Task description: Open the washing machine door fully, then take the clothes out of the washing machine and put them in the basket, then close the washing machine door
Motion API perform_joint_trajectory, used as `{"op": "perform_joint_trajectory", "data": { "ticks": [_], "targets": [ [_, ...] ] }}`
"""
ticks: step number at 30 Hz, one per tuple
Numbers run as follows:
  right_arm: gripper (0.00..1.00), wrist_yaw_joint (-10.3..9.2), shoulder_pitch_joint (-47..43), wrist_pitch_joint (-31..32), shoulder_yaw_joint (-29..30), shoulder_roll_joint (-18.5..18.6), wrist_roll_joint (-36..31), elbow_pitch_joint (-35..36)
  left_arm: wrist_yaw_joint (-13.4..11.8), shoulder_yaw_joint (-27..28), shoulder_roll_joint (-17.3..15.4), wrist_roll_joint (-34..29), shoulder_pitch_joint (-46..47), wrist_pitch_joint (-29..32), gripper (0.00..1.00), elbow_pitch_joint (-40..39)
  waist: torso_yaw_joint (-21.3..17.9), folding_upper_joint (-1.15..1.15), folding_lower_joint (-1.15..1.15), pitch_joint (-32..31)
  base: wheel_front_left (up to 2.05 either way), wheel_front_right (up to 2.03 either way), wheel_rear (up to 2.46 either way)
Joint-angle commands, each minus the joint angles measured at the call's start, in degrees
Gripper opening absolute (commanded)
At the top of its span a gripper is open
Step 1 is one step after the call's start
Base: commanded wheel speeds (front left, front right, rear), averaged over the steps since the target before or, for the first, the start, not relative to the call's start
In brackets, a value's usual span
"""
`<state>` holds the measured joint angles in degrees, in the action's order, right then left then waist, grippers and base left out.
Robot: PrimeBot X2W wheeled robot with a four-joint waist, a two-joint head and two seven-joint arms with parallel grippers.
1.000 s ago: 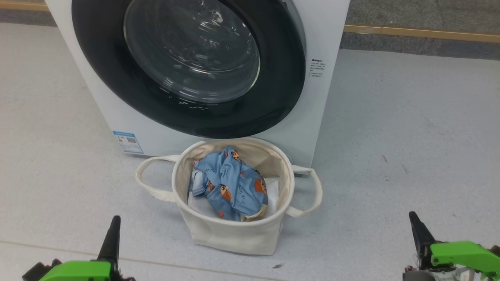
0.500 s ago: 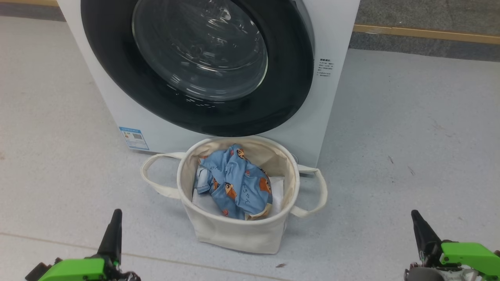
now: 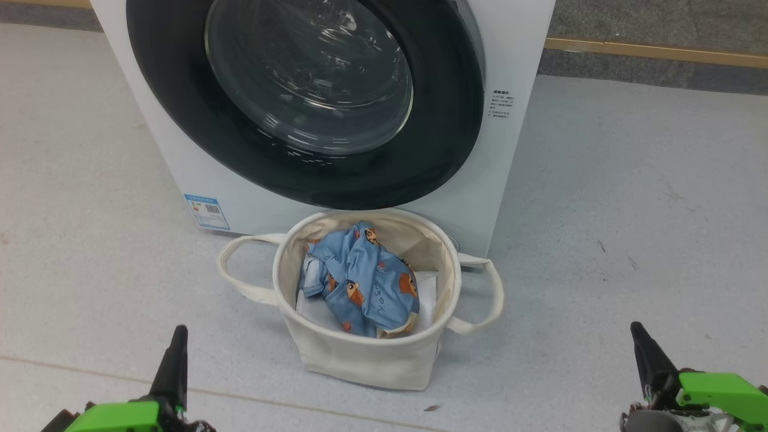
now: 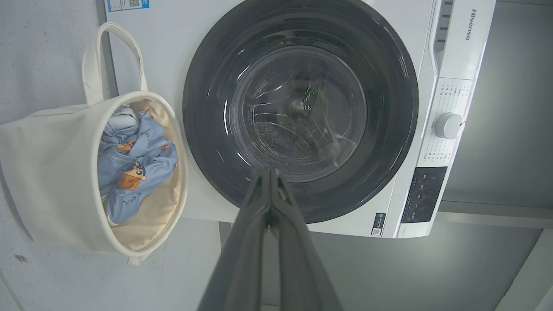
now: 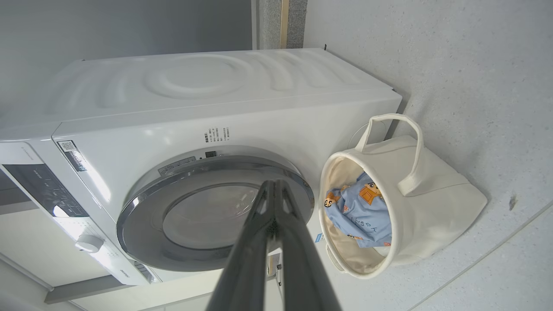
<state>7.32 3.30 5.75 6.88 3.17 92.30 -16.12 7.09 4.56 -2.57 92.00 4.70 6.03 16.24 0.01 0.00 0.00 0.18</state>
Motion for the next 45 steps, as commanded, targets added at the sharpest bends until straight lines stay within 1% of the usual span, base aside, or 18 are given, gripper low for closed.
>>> {"op": "perform_joint_trajectory", "data": {
  "ticks": [1,45],
  "targets": [
    [0.00,0.17,2.8,0.3,-0.9,0.1,0.3,2.1,0.4,2.0,-0.3,0.2,1.5,0.5,0.00,-2.2,0.0,0.00,0.00,0.0,0.00,0.00,0.00],
    [0.00,0.17,2.9,0.5,-0.6,-0.1,0.1,2.1,0.4,2.0,-0.3,0.2,1.5,0.5,0.00,-2.2,0.0,0.00,0.00,0.0,0.00,0.00,0.00]
  ]
}}
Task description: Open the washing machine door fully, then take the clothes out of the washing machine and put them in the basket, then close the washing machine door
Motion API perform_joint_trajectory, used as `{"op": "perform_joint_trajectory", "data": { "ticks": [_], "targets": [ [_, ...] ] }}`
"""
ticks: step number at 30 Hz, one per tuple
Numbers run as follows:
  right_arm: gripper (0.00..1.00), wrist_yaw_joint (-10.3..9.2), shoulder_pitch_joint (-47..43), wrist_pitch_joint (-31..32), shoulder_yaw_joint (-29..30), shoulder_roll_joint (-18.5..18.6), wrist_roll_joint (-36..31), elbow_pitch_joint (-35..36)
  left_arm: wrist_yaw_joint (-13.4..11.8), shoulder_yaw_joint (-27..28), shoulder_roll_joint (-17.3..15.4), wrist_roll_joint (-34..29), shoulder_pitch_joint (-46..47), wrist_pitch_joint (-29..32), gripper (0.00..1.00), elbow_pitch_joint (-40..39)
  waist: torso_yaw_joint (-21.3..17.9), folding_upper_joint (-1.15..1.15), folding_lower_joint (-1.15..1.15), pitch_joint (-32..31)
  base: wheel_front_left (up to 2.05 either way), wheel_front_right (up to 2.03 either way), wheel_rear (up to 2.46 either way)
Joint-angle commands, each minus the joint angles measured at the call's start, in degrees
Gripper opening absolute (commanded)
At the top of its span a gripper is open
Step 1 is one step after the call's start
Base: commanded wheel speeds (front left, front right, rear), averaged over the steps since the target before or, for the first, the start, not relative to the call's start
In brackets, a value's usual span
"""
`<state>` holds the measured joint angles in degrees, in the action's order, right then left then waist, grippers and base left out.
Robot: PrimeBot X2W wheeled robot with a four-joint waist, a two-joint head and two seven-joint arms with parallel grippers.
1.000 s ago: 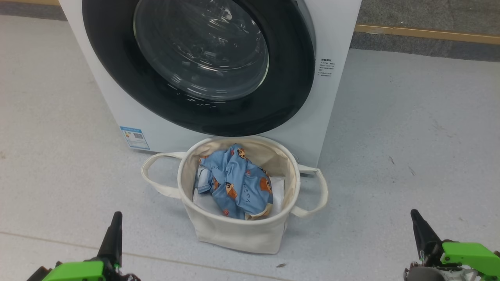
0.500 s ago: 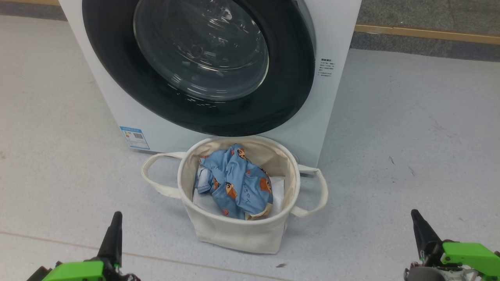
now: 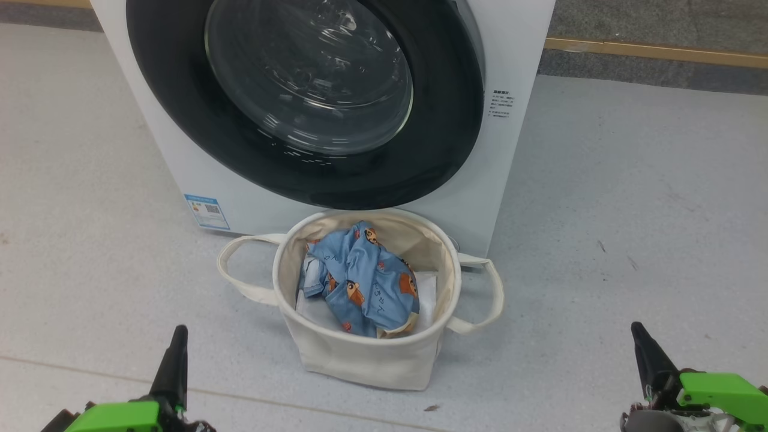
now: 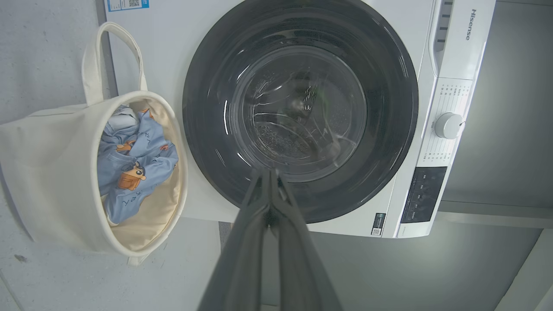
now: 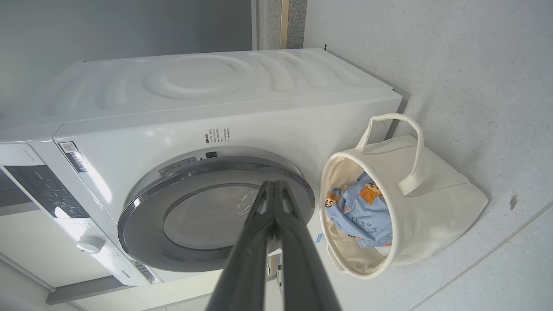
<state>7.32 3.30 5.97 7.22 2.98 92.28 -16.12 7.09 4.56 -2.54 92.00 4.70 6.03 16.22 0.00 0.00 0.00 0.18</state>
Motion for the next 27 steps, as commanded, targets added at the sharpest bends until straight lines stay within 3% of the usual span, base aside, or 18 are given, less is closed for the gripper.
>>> {"op": "perform_joint_trajectory", "data": {
  "ticks": [1,27],
  "targets": [
    [0.00,0.17,2.9,0.3,-1.0,0.1,0.1,2.1,0.4,2.0,-0.3,0.2,1.5,0.5,0.00,-2.2,0.0,0.00,0.00,0.0,0.00,0.00,0.00],
    [0.00,0.17,2.9,0.4,-0.9,0.0,0.0,2.1,0.4,2.0,-0.3,0.2,1.5,0.5,0.00,-2.2,0.0,0.00,0.00,0.0,0.00,0.00,0.00]
  ]
}}
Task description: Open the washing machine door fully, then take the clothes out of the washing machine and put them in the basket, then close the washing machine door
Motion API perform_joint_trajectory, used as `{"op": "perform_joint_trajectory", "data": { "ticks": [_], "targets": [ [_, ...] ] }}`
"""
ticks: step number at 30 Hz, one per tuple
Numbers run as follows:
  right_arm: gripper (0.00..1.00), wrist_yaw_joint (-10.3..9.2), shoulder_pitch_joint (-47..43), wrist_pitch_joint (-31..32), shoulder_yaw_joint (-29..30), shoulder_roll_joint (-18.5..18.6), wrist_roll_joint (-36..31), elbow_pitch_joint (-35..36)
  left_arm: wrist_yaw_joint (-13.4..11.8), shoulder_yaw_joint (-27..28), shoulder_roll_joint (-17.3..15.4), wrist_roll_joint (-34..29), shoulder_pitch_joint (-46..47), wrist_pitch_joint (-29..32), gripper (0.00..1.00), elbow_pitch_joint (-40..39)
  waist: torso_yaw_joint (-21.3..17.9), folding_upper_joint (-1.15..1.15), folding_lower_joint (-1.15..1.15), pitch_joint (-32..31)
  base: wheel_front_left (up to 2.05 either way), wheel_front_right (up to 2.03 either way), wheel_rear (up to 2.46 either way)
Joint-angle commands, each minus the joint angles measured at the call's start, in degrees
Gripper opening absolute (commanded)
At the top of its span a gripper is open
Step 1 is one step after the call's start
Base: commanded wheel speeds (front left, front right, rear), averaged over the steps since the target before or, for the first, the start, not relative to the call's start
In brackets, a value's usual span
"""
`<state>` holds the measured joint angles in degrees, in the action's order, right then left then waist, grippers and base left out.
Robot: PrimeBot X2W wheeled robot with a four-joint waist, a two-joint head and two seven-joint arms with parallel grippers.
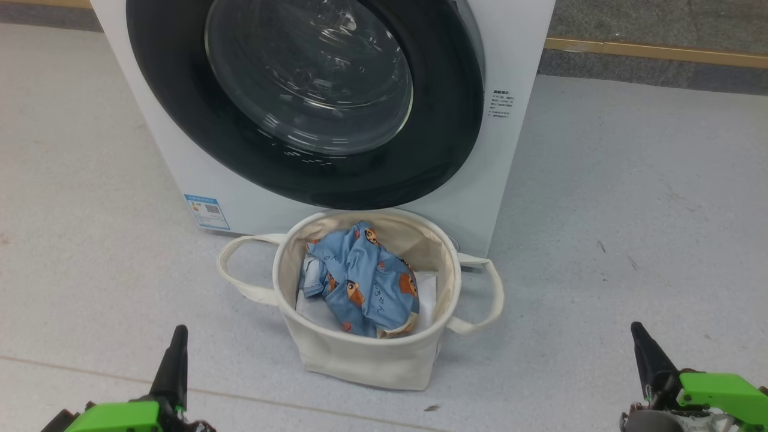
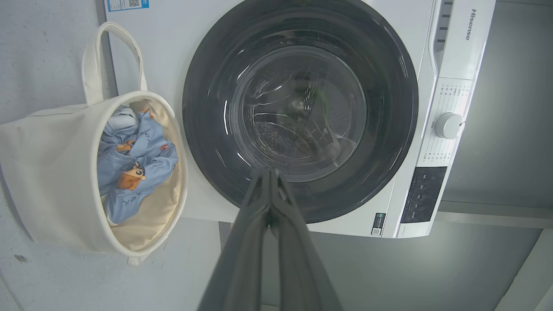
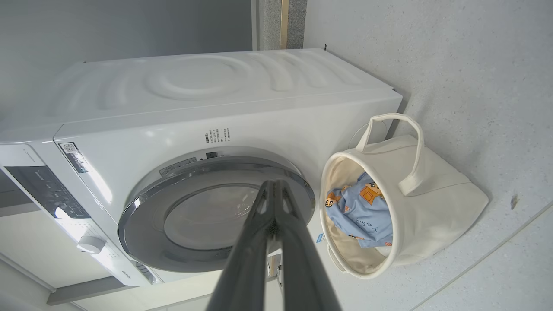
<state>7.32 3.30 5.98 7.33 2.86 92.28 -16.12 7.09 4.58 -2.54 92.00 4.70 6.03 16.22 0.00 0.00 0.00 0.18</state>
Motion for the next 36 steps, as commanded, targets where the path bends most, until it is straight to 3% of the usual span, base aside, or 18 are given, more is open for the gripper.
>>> {"op": "perform_joint_trajectory", "data": {
  "ticks": [1,36],
  "targets": [
    [0.00,0.17,2.9,0.4,-1.0,0.2,0.0,2.1,0.4,1.9,-0.3,0.2,1.5,0.5,0.00,-2.2,0.0,0.00,0.00,0.0,0.00,0.00,0.00],
    [0.00,0.17,2.9,0.5,-0.9,0.1,-0.1,2.1,0.4,1.9,-0.3,0.2,1.5,0.5,0.00,-2.2,0.0,0.00,0.00,0.0,0.00,0.00,0.00]
  ]
}}
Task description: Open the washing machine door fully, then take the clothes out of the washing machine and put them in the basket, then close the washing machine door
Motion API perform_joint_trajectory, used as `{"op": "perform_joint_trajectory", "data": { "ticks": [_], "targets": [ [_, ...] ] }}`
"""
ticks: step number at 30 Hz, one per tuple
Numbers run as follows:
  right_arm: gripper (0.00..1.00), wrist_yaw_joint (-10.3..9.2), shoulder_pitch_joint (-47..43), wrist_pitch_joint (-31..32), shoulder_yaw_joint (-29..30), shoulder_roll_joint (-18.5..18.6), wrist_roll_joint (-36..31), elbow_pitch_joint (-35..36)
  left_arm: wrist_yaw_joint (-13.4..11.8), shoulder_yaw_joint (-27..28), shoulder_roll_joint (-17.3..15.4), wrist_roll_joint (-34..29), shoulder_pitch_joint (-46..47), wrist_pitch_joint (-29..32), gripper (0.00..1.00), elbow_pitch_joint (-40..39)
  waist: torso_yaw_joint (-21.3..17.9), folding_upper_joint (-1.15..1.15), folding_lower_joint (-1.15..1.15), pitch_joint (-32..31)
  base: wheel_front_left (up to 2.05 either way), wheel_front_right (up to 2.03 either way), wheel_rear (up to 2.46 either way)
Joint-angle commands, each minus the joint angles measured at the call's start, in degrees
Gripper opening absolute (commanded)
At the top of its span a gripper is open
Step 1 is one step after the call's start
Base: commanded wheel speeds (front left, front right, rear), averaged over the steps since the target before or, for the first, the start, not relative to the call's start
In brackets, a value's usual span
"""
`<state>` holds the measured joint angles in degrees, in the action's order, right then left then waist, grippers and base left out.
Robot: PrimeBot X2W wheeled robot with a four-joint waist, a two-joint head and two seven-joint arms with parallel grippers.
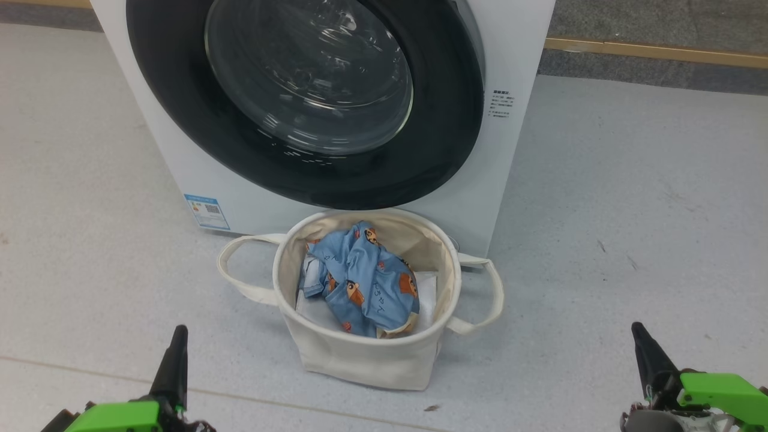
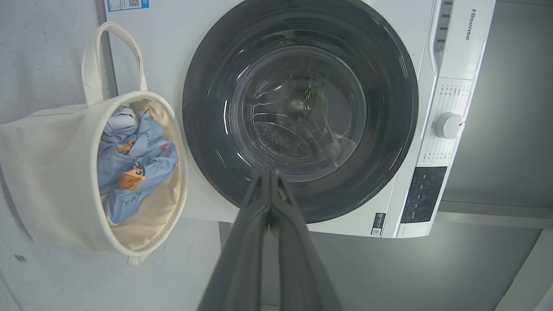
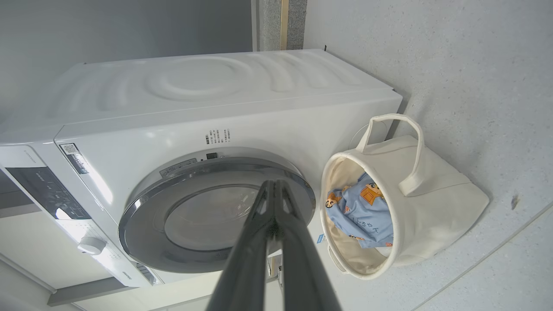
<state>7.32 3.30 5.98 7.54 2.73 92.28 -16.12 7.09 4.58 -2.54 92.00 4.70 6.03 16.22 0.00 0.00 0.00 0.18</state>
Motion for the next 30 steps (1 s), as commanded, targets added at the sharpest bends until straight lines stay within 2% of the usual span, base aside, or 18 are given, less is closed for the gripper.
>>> {"op": "perform_joint_trajectory", "data": {
  "ticks": [1,30],
  "targets": [
    [0.00,0.17,2.9,0.5,-1.1,0.2,-0.1,2.1,0.4,1.9,-0.3,0.2,1.5,0.5,0.00,-2.2,0.0,0.00,0.00,0.0,0.00,0.00,0.00],
    [0.00,0.17,2.9,0.5,-1.0,0.2,-0.1,2.1,0.4,1.9,-0.3,0.2,1.5,0.5,0.00,-2.2,0.0,0.00,0.00,0.0,0.00,0.00,0.00]
  ]
}}
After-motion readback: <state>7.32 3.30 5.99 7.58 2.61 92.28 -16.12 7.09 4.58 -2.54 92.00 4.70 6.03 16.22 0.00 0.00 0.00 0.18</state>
